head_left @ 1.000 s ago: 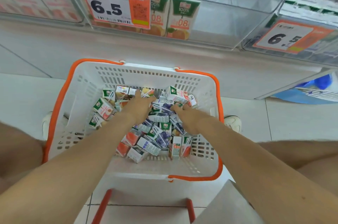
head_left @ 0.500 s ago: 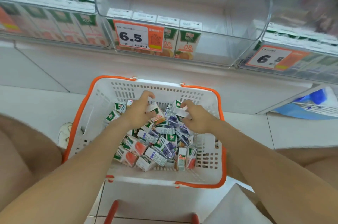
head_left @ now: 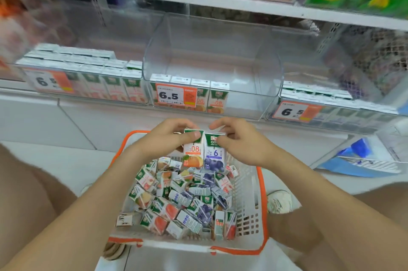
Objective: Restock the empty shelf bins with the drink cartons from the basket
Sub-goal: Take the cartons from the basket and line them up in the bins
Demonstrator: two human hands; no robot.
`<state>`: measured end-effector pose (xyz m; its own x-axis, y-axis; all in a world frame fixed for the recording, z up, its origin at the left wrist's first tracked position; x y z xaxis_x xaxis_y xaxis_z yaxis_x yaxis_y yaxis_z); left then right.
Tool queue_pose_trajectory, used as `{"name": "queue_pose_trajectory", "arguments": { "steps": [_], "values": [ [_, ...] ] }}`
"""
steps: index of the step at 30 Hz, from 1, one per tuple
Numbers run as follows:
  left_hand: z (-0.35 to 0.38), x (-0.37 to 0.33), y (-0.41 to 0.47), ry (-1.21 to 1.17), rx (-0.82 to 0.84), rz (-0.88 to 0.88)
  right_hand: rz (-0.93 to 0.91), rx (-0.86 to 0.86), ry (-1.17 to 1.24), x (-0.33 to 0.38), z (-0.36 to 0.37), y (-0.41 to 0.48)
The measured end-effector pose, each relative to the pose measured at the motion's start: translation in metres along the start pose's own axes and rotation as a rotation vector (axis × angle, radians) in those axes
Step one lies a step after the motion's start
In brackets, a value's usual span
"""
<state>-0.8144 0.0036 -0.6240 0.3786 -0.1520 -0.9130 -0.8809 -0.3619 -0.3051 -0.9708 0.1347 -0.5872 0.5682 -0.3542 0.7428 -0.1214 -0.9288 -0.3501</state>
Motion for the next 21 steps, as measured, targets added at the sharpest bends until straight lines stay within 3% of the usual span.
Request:
{"name": "queue_pose_trajectory", "arguments": {
  "steps": [8, 12, 16, 19, 21],
  "values": [
    [-0.004, -0.093, -0.004, 0.232, -0.021, 0.23, -0.089, -0.252, -0.288, 0.054, -0.072, -0.036],
    [-0.009, -0.135, 0.011, 0.255, -0.159, 0.354, -0.1, -0.453, -0.35, 0.059, -0.119, -0.045],
    [-0.018, -0.173, 0.029, 0.405, -0.407, 0.463, -0.067, -0.636, -0.287, 0.049, -0.16, -0.05],
    [-0.019, -0.185, 0.054, 0.479, -0.46, 0.462, -0.05, -0.703, -0.292, 0.043, -0.179, -0.051],
    [-0.014, -0.183, 0.076, 0.596, -0.385, 0.376, -0.046, -0.712, -0.301, 0.039, -0.184, -0.048]
  ]
}}
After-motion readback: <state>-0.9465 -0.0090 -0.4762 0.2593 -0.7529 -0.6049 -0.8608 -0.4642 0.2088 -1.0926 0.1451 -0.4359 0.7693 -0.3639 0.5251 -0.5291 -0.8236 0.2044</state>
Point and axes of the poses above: each hand's wrist, its own y-axis towards the middle knuckle, its own z-axis out of the palm, x = y × z, the point moved 5 cm from there along y, towards the middle knuckle, and after that the axes turned 13 degrees about x, right-handed, at the moved point
